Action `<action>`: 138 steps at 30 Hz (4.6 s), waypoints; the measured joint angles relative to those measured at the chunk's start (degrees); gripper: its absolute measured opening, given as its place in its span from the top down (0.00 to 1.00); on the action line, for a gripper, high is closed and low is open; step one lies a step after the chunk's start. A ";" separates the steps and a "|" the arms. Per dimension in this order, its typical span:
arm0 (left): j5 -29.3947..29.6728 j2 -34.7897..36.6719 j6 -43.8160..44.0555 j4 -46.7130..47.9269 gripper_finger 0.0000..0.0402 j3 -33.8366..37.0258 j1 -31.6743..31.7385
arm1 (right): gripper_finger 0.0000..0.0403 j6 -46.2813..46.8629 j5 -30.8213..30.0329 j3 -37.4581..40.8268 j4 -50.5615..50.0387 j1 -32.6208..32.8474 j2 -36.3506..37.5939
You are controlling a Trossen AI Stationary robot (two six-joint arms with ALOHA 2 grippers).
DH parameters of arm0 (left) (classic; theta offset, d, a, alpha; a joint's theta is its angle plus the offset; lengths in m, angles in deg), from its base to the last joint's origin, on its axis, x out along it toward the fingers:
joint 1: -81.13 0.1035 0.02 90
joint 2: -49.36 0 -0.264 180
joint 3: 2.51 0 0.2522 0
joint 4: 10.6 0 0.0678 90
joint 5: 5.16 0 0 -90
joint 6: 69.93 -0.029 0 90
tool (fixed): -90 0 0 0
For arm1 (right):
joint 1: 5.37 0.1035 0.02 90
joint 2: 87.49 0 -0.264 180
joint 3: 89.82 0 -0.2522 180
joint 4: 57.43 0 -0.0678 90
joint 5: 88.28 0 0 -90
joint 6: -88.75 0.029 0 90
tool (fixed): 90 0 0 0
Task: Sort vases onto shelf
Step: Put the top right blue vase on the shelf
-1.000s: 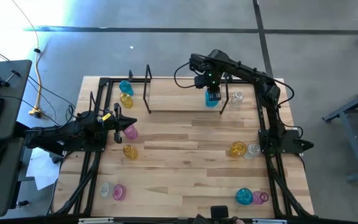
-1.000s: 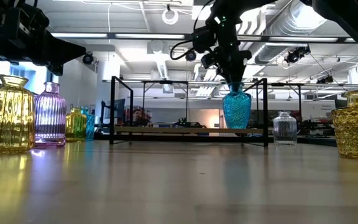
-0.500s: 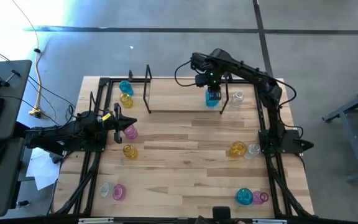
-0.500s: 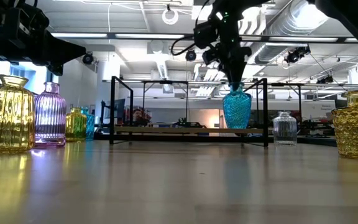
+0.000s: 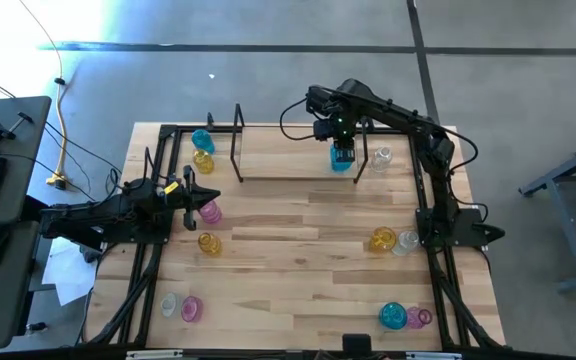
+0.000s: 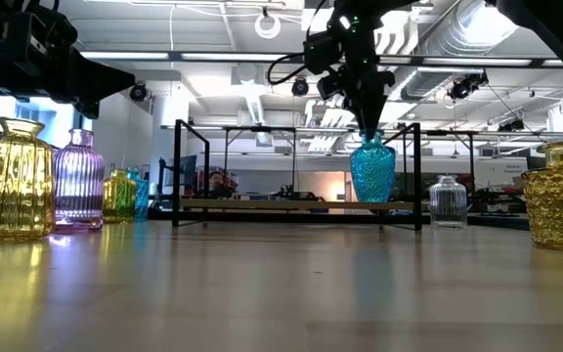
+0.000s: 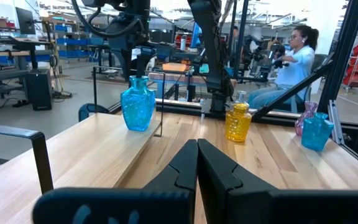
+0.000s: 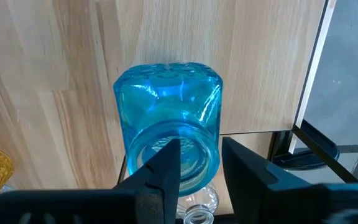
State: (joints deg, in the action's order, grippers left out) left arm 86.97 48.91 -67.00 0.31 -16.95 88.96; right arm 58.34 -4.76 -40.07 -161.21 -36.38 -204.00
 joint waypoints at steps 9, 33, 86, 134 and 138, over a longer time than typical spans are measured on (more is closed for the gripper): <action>0.00 0.00 0.00 0.00 1.00 0.00 0.01 | 0.75 0.63 -0.09 0.00 0.00 0.00 0.22; 0.00 0.00 -0.04 -0.02 1.00 0.00 0.02 | 0.83 18.49 5.77 -0.02 0.01 4.42 11.60; 1.60 -0.02 -0.65 -0.33 1.00 -0.02 0.02 | 1.00 73.48 -76.91 68.62 101.15 45.65 11.00; 1.73 0.00 -0.65 0.11 1.00 -0.02 0.02 | 1.00 100.92 -76.00 67.65 78.26 34.55 10.25; 1.73 0.00 -0.65 0.13 1.00 -0.02 0.00 | 1.00 100.61 -75.64 67.65 78.25 33.39 10.25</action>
State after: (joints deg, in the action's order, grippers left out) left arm 88.70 48.91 -67.65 0.44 -16.98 88.96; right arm 158.95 -80.41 27.58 -82.96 -2.98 -193.75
